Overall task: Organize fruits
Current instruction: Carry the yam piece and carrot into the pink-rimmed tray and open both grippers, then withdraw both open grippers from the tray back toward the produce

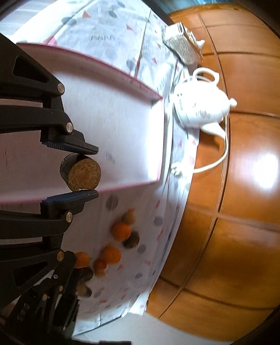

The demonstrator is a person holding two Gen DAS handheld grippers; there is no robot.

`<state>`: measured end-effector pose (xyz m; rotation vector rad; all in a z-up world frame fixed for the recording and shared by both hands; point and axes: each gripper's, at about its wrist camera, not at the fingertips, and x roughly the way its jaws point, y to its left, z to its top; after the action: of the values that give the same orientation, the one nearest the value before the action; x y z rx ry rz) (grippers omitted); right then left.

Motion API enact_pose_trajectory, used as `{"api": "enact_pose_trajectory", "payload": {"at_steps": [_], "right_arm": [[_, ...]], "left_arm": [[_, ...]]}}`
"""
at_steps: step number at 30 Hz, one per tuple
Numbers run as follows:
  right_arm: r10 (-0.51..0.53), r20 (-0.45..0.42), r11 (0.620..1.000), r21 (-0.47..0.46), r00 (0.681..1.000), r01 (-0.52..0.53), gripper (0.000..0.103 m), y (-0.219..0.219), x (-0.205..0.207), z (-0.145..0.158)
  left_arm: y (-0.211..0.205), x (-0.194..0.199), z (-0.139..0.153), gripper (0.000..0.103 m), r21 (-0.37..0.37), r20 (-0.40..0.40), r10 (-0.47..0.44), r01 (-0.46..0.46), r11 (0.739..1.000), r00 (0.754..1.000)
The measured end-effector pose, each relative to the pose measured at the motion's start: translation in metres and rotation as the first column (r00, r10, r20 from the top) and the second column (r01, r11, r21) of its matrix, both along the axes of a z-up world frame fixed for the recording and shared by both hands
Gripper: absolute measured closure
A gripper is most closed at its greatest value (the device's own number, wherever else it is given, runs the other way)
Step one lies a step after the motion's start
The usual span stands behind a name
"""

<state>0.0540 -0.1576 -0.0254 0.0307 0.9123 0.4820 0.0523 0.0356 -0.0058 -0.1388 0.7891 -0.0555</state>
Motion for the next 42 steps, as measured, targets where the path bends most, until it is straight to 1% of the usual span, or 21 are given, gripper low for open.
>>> {"api": "enact_pose_trajectory", "payload": {"at_steps": [3, 6, 12, 14, 15, 16, 17, 20, 23, 26, 29, 34, 42], "right_arm": [[0.048, -0.01, 0.998, 0.032, 0.999, -0.048, 0.082, 0.026, 0.01, 0.005], [0.068, -0.031, 0.996, 0.051, 0.997, -0.067, 0.082, 0.045, 0.018, 0.004], [0.054, -0.082, 0.996, 0.08, 0.995, -0.047, 0.082, 0.072, 0.036, -0.003], [0.054, -0.097, 0.994, 0.097, 0.994, -0.045, 0.081, 0.078, 0.043, -0.005], [0.054, -0.098, 0.994, 0.097, 0.994, -0.045, 0.077, 0.082, 0.045, -0.006], [0.049, -0.097, 0.995, 0.093, 0.994, -0.04, 0.073, 0.083, 0.046, -0.005], [0.047, -0.097, 0.995, 0.092, 0.994, -0.038, 0.072, 0.084, 0.046, -0.005], [0.04, -0.089, 0.996, 0.086, 0.995, -0.032, 0.072, 0.084, 0.043, -0.005], [0.01, -0.072, 0.996, 0.084, 0.997, -0.004, 0.072, 0.075, 0.035, -0.002], [-0.035, -0.057, 0.996, 0.078, 0.998, 0.039, 0.072, 0.062, 0.028, -0.002], [-0.086, -0.059, 0.992, 0.083, 0.995, 0.091, 0.072, 0.043, 0.022, -0.003], [-0.173, -0.059, 0.981, 0.078, 0.983, 0.177, 0.072, 0.007, 0.013, -0.005], [-0.271, -0.061, 0.96, 0.063, 0.961, 0.274, 0.072, -0.043, -0.004, -0.009]], "left_arm": [[0.015, 0.001, -0.003, 0.069, 0.006, -0.006, 0.039, -0.039, 0.999, 0.999], [0.029, 0.003, -0.007, 0.069, 0.009, -0.015, 0.082, -0.082, 0.997, 0.997], [0.051, 0.003, -0.015, 0.069, 0.021, -0.039, 0.154, -0.154, 0.988, 0.987], [0.056, 0.002, -0.015, 0.069, 0.026, -0.031, 0.178, -0.177, 0.984, 0.983], [0.058, 0.001, -0.014, 0.068, 0.024, -0.026, 0.184, -0.183, 0.983, 0.983], [0.059, 0.0, -0.014, 0.064, 0.025, -0.023, 0.19, -0.19, 0.982, 0.981], [0.061, 0.0, -0.014, 0.058, 0.025, -0.023, 0.198, -0.197, 0.98, 0.98], [0.065, -0.003, -0.014, 0.058, 0.002, -0.03, 0.203, -0.203, 0.979, 0.979], [0.065, -0.005, -0.015, 0.053, -0.026, -0.039, 0.201, -0.202, 0.979, 0.979], [0.059, -0.007, -0.016, 0.05, -0.048, -0.044, 0.185, -0.187, 0.981, 0.982], [0.051, -0.008, -0.014, 0.05, -0.05, -0.042, 0.166, -0.168, 0.984, 0.985], [0.031, -0.009, -0.008, 0.05, -0.047, -0.027, 0.111, -0.112, 0.993, 0.993], [-0.003, -0.011, 0.0, 0.05, -0.031, -0.015, 0.004, -0.004, 1.0, 1.0]]}}
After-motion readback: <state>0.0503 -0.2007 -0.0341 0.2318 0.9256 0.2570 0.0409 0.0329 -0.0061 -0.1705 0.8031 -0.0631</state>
